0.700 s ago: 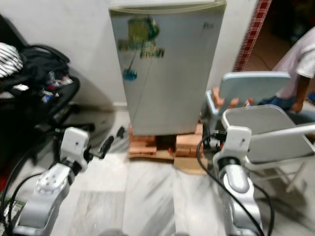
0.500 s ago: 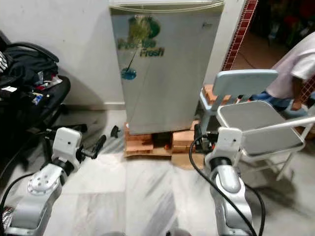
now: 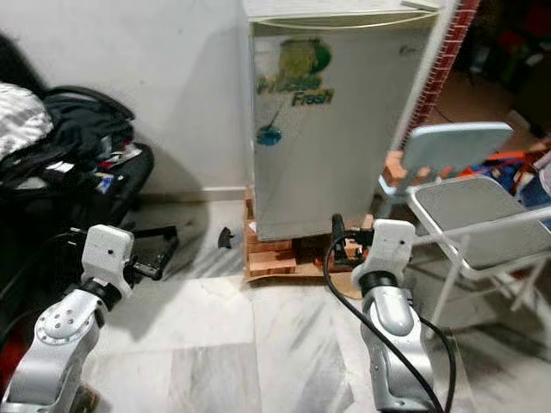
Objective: Restocking fridge
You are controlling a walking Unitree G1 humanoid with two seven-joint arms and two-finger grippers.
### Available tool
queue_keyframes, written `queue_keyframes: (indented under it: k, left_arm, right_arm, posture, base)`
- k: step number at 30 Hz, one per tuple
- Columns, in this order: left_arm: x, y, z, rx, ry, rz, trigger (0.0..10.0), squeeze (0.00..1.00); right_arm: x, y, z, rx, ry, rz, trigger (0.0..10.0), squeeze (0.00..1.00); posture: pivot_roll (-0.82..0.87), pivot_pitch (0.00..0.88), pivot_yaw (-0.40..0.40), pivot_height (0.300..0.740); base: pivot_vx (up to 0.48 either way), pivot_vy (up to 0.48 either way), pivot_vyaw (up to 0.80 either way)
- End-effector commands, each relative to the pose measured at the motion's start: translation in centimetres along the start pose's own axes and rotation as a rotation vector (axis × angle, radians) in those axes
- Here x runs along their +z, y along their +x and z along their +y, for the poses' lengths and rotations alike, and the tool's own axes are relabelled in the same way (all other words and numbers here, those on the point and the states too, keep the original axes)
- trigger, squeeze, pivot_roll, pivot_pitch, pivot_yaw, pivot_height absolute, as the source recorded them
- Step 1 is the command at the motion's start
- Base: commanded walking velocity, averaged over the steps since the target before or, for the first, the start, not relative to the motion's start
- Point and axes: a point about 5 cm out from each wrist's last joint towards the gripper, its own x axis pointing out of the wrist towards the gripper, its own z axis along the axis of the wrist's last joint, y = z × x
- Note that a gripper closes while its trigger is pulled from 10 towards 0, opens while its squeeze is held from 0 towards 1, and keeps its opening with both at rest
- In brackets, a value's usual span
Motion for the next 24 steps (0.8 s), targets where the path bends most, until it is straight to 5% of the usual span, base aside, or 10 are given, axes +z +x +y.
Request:
queue_keyframes:
  k: [1, 13, 18, 24]
  left_arm:
    - [0.3, 0.0, 0.2, 0.002, 0.009, -0.002, 10.0, 0.00]
    - [0.1, -0.2, 0.1, 0.004, 0.006, 0.000, 10.0, 0.00]
    - [-0.8, -0.9, -0.3, -0.014, -0.024, 0.025, 10.0, 0.00]
    - [-0.4, -0.1, -0.5, -0.023, -0.026, 0.011, 10.0, 0.00]
  right_arm:
    - [0.4, 0.3, 0.0, 0.000, 0.004, -0.011, 10.0, 0.00]
    - [0.1, 0.3, 0.3, 0.004, 0.003, -0.009, 10.0, 0.00]
    - [-0.2, 0.2, 0.5, -0.002, 0.007, 0.004, 10.0, 0.00]
    - [-0.2, 0.1, 0.3, -0.008, 0.005, -0.001, 10.0, 0.00]
  posture:
    - [0.02, 0.000, 0.030, 0.740]
    - [0.04, 0.000, 0.028, 0.740]
    - [0.03, 0.000, 0.035, 0.740]
    - [0.02, 0.000, 0.038, 0.740]
  base:
    - [0.296, 0.379, -0.80]
    - [0.222, 0.403, -0.76]
    - [0.000, 0.426, 0.00]
    - [0.264, 0.402, -0.72]
